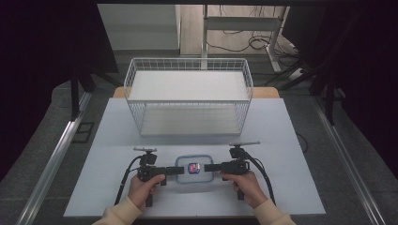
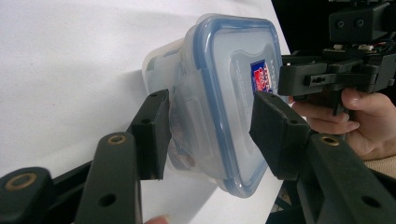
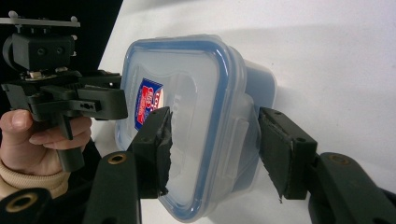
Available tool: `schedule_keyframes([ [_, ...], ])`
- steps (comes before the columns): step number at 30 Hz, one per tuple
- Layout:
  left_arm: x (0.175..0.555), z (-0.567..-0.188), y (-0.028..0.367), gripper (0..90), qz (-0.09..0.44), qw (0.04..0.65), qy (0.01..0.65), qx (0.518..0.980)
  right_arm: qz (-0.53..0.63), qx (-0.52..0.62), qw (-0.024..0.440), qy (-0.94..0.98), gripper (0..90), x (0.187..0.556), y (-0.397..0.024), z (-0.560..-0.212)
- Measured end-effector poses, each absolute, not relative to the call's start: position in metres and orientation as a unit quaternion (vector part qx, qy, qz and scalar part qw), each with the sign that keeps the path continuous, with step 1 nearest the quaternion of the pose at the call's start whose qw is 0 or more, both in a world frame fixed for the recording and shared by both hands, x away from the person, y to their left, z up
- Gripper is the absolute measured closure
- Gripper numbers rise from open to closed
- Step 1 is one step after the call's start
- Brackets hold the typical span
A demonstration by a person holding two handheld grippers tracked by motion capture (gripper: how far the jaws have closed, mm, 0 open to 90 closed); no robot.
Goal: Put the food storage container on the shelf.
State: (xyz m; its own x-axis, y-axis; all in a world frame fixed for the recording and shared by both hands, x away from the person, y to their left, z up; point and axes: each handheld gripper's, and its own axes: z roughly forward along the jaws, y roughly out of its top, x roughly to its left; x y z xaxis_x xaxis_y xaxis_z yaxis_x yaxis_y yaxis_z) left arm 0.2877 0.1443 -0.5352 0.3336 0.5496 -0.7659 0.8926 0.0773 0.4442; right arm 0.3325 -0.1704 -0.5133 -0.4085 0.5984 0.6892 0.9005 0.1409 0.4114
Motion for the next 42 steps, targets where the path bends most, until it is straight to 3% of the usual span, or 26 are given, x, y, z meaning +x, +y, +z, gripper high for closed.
schedule_keyframes([
  [42, 0.289, -0.51, 0.15, 50.7, -0.138, 0.5, 0.528, 0.672, -0.44, -0.488, 0.141, -0.741, 49.2, 0.327, -0.165, -0.489],
])
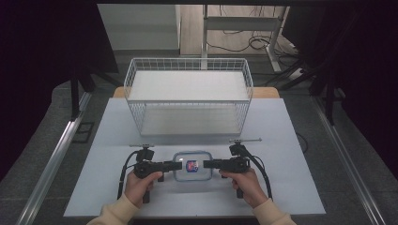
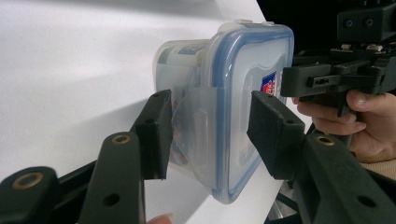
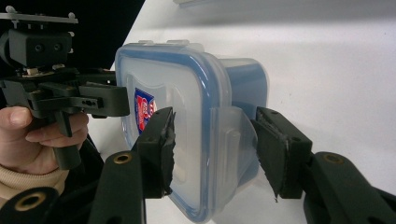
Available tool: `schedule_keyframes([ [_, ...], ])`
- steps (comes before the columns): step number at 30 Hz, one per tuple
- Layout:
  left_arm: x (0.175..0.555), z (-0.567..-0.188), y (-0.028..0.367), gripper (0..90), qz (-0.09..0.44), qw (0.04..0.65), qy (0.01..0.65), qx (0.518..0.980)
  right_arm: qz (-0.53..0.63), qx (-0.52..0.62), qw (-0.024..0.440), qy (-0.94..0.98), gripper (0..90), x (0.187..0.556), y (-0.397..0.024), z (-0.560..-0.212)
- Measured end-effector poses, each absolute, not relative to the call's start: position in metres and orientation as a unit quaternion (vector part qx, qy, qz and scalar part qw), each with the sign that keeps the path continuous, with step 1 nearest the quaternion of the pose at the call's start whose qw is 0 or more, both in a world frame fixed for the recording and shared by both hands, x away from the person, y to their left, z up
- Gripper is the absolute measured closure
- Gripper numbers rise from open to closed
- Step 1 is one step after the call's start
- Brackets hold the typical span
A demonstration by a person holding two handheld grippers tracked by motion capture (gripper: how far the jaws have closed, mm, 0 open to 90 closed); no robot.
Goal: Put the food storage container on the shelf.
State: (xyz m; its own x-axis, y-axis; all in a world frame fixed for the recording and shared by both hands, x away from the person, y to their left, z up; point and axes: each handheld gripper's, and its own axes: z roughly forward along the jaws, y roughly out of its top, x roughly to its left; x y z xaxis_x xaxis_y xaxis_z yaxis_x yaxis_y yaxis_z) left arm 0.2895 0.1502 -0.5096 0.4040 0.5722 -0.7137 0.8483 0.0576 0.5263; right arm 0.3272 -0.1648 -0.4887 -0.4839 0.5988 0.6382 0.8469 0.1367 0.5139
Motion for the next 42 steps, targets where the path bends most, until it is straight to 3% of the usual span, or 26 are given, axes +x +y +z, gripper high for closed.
schedule_keyframes([
  [42, 0.327, -0.453, 0.162, 50.8, -0.124, 0.527, 0.506, 0.671, -0.454, -0.466, 0.104, -0.752, 49.6, 0.36, -0.154, -0.424],
])
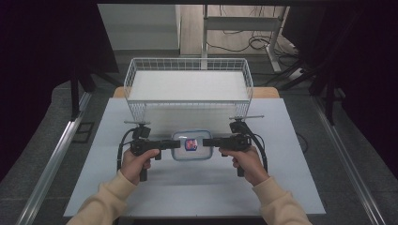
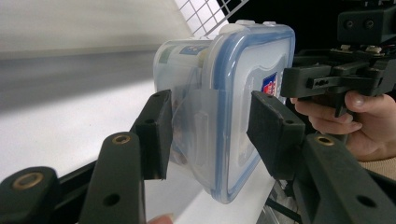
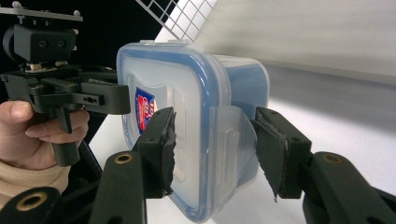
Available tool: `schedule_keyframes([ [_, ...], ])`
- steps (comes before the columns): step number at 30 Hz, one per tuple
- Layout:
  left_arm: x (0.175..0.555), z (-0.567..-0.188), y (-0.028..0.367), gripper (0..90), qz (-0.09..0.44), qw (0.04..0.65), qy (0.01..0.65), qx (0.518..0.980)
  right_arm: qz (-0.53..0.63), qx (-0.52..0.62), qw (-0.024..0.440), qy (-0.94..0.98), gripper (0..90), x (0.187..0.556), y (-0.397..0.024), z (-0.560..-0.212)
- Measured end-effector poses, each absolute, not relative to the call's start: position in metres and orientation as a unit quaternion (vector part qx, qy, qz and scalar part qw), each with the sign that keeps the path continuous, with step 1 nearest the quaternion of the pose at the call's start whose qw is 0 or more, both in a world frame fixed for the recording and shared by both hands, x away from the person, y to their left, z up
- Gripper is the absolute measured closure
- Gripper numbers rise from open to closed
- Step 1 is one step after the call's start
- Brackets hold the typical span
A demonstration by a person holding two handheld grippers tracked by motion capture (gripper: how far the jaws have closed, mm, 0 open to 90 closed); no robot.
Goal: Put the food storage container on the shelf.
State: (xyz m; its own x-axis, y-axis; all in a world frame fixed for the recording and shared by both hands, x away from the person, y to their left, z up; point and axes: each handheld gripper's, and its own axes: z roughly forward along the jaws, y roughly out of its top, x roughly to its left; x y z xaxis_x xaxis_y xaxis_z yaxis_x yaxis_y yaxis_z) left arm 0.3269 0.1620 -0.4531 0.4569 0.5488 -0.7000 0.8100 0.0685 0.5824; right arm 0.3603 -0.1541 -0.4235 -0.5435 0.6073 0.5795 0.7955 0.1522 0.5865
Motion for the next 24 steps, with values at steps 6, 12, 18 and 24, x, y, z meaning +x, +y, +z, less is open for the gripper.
schedule_keyframes([
  [6, 0.33, -0.435, 0.165, 50.8, -0.113, 0.534, 0.499, 0.673, -0.462, -0.459, 0.093, -0.753, 49.7, 0.362, -0.151, -0.408],
  [12, 0.337, -0.416, 0.166, 50.8, -0.103, 0.541, 0.492, 0.674, -0.468, -0.45, 0.081, -0.756, 49.7, 0.368, -0.149, -0.384],
  [18, 0.347, -0.395, 0.167, 50.8, -0.094, 0.549, 0.481, 0.677, -0.474, -0.442, 0.067, -0.759, 49.7, 0.377, -0.149, -0.361],
  [24, 0.356, -0.379, 0.166, 50.8, -0.088, 0.55, 0.476, 0.681, -0.482, -0.44, 0.06, -0.756, 49.7, 0.384, -0.15, -0.348],
])
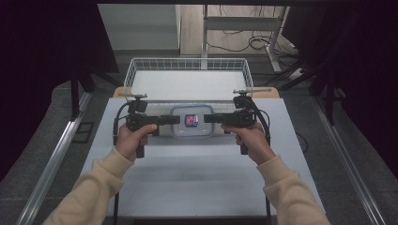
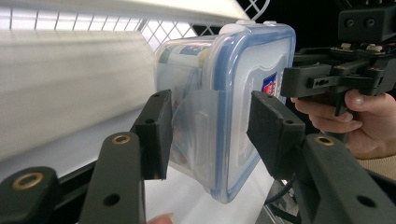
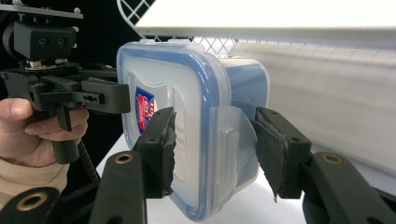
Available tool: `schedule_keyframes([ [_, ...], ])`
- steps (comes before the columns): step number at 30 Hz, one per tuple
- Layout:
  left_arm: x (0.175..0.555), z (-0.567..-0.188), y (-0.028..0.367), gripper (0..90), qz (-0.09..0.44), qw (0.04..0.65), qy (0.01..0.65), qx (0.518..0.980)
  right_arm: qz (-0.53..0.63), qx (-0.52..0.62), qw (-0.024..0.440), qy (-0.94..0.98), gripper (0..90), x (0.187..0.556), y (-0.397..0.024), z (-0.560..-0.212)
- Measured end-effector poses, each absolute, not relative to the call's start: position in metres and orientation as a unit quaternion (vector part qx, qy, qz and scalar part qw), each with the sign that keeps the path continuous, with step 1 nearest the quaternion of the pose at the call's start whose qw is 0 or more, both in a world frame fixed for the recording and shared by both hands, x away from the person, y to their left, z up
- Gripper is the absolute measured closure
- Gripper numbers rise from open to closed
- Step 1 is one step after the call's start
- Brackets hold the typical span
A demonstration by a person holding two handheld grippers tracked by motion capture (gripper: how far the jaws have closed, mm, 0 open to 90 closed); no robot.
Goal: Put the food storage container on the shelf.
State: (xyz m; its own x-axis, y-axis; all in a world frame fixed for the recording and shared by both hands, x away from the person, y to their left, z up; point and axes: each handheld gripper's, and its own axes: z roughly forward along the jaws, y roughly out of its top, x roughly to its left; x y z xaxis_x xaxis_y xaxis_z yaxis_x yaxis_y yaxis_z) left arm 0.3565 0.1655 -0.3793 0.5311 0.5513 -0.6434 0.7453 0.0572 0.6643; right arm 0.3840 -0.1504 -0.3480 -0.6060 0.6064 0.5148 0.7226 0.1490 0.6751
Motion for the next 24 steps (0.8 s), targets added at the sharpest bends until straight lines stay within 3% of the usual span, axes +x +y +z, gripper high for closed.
schedule_keyframes([
  [24, 0.416, -0.328, 0.177, 50.8, -0.083, 0.554, 0.465, 0.686, -0.493, -0.439, 0.052, -0.749, 50.0, 0.433, -0.142, -0.301],
])
